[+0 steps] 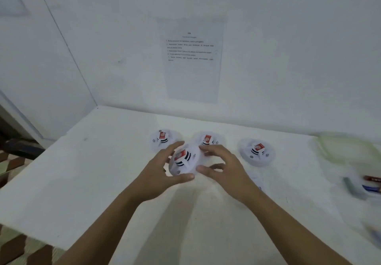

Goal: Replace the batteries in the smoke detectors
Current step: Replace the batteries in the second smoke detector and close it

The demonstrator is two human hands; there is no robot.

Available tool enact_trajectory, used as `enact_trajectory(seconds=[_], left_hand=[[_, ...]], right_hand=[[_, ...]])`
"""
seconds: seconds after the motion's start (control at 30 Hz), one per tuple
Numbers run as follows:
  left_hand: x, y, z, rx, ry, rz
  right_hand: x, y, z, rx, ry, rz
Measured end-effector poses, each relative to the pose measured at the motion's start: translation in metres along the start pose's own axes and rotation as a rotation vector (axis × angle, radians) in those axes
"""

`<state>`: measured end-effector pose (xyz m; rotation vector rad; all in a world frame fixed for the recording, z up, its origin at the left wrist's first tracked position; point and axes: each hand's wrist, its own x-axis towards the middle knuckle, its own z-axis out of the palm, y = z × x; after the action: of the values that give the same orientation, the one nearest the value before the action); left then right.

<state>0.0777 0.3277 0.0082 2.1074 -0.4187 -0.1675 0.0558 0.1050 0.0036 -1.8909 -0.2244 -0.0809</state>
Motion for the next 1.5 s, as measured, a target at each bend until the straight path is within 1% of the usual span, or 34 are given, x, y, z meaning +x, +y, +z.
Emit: enact_trajectory(seconds=[0.1,0.17,0.23,0.3,0.43,0.5,0.6,0.67,0.77,0.83,0.87,0.93,0.97,1.03,1.1,1.2,1.3,1.4,1.5], left_hand=[[0.002,0.036,0.003,-0.132,-0.045,0.020],[0.002,0.056,0.011,-0.207,-0.078,0.039],[0.004,0.073,0.023,-0.333,-0.116,0.060],[0.007,0.088,0.038,-0.500,-0.178,0.070],[0.012,0.113,0.067,-0.954,-0.308,-0.034],[0.012,0.123,0.083,-1.063,-0.345,-0.064],[0.016,0.135,0.108,-1.118,-0.329,-0.096],[0.017,0.139,0.123,-1.116,-0.332,-0.097],[0.017,0.143,0.141,-1.110,-0.399,-0.059],[0.024,0.148,0.152,-1.085,-0.344,-0.082],[0.027,0.150,0.155,-1.027,-0.309,-0.081],[0.030,0.155,0.160,-0.789,-0.246,-0.031],[0.028,0.157,0.160,-0.640,-0.255,0.014],[0.021,0.163,0.157,-0.407,-0.310,0.164],[0.019,0.165,0.154,-0.299,-0.252,0.234],[0.026,0.174,0.159,-0.245,-0.161,0.287],[0.033,0.176,0.163,-0.261,-0.072,0.325],[0.035,0.177,0.158,-0.164,-0.072,0.396],[0.036,0.179,0.155,-0.145,-0.094,0.402]], right_hand=[[-0.007,-0.024,-0.019,0.130,0.087,-0.043],[-0.013,-0.037,-0.034,0.160,0.130,-0.074],[-0.018,-0.045,-0.049,0.143,0.177,-0.102],[-0.023,-0.048,-0.063,0.092,0.196,-0.140],[-0.042,-0.042,-0.092,-0.073,0.219,-0.201],[-0.054,-0.040,-0.106,-0.121,0.250,-0.206],[-0.069,-0.036,-0.124,-0.280,0.280,-0.161],[-0.076,-0.032,-0.135,-0.303,0.270,-0.104],[-0.084,-0.027,-0.151,-0.124,0.274,-0.022],[-0.087,-0.025,-0.162,-0.065,0.310,0.008],[-0.089,-0.023,-0.167,-0.060,0.323,0.010],[-0.092,-0.020,-0.175,-0.059,0.337,-0.004],[-0.093,-0.019,-0.177,-0.063,0.344,-0.014],[-0.095,-0.020,-0.182,-0.087,0.362,-0.036],[-0.096,-0.023,-0.185,-0.136,0.380,-0.067],[-0.095,-0.028,-0.188,-0.185,0.376,-0.126],[-0.094,-0.031,-0.190,-0.213,0.368,-0.175],[-0.093,-0.032,-0.192,-0.242,0.343,-0.206],[-0.091,-0.033,-0.194,-0.235,0.316,-0.215]])
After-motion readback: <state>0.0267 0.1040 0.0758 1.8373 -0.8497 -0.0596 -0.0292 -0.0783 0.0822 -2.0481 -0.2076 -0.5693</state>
